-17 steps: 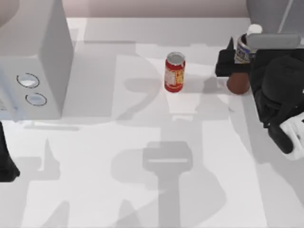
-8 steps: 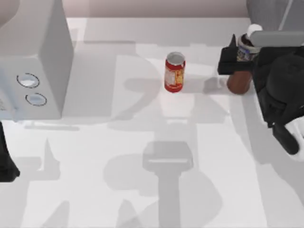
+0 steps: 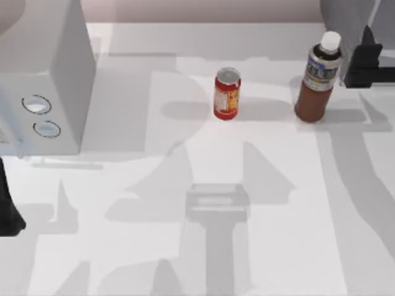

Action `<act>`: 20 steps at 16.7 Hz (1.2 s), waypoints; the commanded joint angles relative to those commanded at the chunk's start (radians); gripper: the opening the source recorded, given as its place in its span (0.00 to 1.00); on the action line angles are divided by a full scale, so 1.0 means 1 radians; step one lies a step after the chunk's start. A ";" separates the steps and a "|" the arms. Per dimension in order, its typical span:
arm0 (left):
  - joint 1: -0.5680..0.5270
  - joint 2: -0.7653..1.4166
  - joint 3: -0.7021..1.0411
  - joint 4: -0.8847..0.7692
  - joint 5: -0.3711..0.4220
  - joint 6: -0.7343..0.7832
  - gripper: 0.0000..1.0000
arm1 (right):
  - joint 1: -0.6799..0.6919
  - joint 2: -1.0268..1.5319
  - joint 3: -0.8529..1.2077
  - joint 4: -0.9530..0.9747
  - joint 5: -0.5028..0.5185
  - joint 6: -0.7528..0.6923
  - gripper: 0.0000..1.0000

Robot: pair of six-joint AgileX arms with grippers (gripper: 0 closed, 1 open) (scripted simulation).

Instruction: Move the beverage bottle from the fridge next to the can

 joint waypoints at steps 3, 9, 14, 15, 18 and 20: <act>0.000 0.000 0.000 0.000 0.000 0.000 1.00 | -0.058 -0.312 -0.114 -0.174 -0.060 -0.003 1.00; 0.000 0.000 0.000 0.000 0.000 0.000 1.00 | -0.175 -0.950 -0.350 -0.536 -0.183 -0.011 1.00; 0.000 0.000 0.000 0.000 0.000 0.000 1.00 | -0.250 -1.319 -0.501 -0.771 -0.266 -0.017 1.00; 0.000 0.000 0.000 0.000 0.000 0.000 1.00 | -0.259 -1.362 -0.521 -0.802 -0.277 -0.018 1.00; 0.000 0.000 0.000 0.000 0.000 0.000 1.00 | -0.275 -1.426 -0.552 -0.851 -0.295 -0.020 1.00; 0.000 0.000 0.000 0.000 0.000 0.000 1.00 | -0.275 -1.427 -0.552 -0.851 -0.295 -0.020 1.00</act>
